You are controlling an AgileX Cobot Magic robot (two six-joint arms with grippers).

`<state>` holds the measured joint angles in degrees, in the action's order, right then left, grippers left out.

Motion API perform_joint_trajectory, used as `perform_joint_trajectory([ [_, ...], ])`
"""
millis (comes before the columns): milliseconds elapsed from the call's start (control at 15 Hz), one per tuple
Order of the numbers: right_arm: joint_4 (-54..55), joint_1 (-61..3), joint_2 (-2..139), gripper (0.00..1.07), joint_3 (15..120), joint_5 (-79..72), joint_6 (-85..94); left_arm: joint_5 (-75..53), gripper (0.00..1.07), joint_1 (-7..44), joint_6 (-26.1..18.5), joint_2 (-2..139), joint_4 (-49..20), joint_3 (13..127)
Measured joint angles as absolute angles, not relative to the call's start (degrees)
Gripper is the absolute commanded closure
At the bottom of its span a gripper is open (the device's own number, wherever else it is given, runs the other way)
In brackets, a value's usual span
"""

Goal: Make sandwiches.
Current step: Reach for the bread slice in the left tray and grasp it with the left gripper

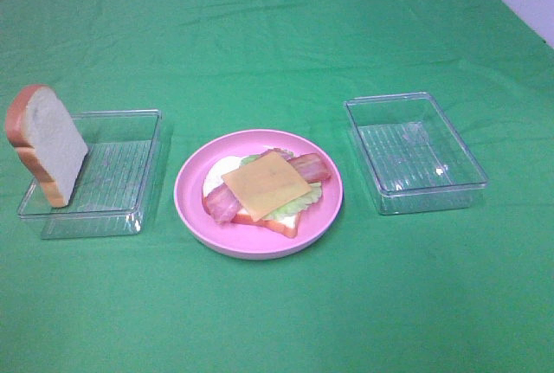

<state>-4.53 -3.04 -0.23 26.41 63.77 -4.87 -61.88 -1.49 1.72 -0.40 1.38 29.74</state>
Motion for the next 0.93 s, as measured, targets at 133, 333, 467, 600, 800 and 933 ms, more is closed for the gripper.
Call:
perform_joint_trajectory([
  [133, -3.9, -3.0, -0.2, 0.11, 26.4, 63.8, -3.8, -61.9, 0.17, -1.5, 1.7, -0.4, 1.4, 29.7],
  [333, -3.8, -3.0, -0.2, 0.11, 26.4, 63.8, -3.6, -61.9, 0.17, -1.5, 1.7, -0.4, 1.4, 29.7],
  [467, -3.8, -3.0, -0.2, 0.11, 26.4, 63.8, -3.5, -61.9, 0.17, -1.5, 1.7, -0.4, 1.4, 29.7],
  [600, -3.8, -3.0, -0.2, 0.11, 26.4, 63.8, -3.5, -61.9, 0.17, -1.5, 1.7, -0.4, 1.4, 29.7],
  [800, -3.8, -3.0, -0.2, 0.11, 26.4, 63.8, -3.5, -61.9, 0.17, -1.5, 1.7, -0.4, 1.4, 29.7],
  [933, -3.8, -3.0, -0.2, 0.11, 26.4, 63.8, -3.5, -61.9, 0.17, -1.5, 1.7, -0.4, 1.4, 29.7],
])
